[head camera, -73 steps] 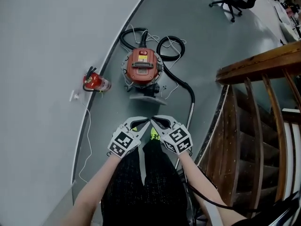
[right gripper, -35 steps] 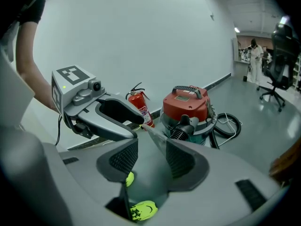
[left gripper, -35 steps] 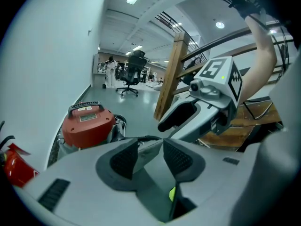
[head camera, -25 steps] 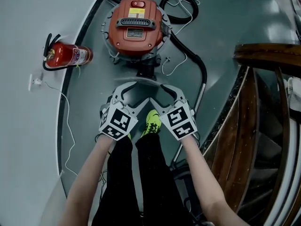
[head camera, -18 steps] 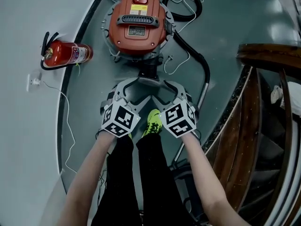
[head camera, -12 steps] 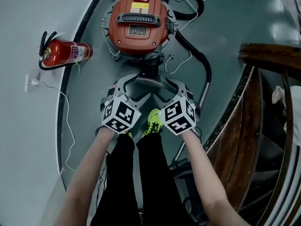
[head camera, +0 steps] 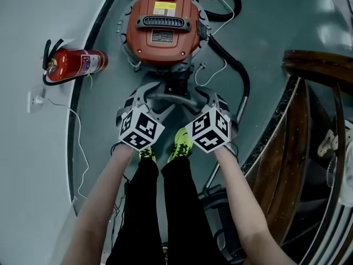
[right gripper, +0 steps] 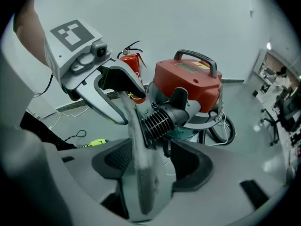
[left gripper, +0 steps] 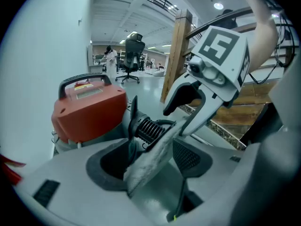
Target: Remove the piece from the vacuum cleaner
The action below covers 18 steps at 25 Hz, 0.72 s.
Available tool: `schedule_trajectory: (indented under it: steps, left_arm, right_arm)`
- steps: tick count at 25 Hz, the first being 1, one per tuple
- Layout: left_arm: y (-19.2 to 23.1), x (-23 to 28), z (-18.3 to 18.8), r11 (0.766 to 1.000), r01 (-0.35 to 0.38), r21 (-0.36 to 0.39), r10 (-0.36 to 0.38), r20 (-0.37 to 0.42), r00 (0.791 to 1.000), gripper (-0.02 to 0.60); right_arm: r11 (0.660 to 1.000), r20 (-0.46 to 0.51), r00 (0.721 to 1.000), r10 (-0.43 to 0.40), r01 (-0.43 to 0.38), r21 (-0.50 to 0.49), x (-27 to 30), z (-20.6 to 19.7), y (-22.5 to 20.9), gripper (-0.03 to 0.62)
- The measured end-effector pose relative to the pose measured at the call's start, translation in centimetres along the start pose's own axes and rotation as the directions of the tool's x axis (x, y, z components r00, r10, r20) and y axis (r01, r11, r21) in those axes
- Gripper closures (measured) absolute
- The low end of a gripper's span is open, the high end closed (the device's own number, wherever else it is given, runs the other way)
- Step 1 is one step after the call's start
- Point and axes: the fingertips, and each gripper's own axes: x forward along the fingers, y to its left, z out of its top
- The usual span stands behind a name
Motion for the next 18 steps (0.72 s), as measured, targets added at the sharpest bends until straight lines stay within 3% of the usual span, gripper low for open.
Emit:
schedule_trajectory:
  steps: [7, 12, 14, 18]
  left_arm:
    - [0.9, 1.0, -0.1, 1.000, 0.015, 0.002, -0.015, -0.031, 0.999, 0.285]
    - [1.0, 1.2, -0.2, 1.000, 0.025, -0.004, -0.025, -0.035, 0.999, 0.293]
    - [0.9, 1.2, -0.3, 0.999, 0.034, -0.017, -0.035, -0.032, 0.999, 0.310]
    - [-0.1, 1.2, -0.2, 0.997, 0.074, 0.011, -0.074, -0.036, 0.997, 0.398]
  right_arm:
    - [0.998, -0.032, 0.999, 0.041, -0.042, -0.036, 1.2, -0.2, 0.3, 0.340]
    - [0.995, -0.052, 0.997, 0.060, -0.064, -0.077, 1.7, -0.3, 0.8, 0.429]
    - [0.994, -0.056, 0.996, 0.068, -0.072, -0.082, 1.7, -0.3, 1.0, 0.475]
    - [0.994, -0.057, 0.995, 0.078, -0.082, -0.073, 1.7, -0.3, 1.1, 0.488]
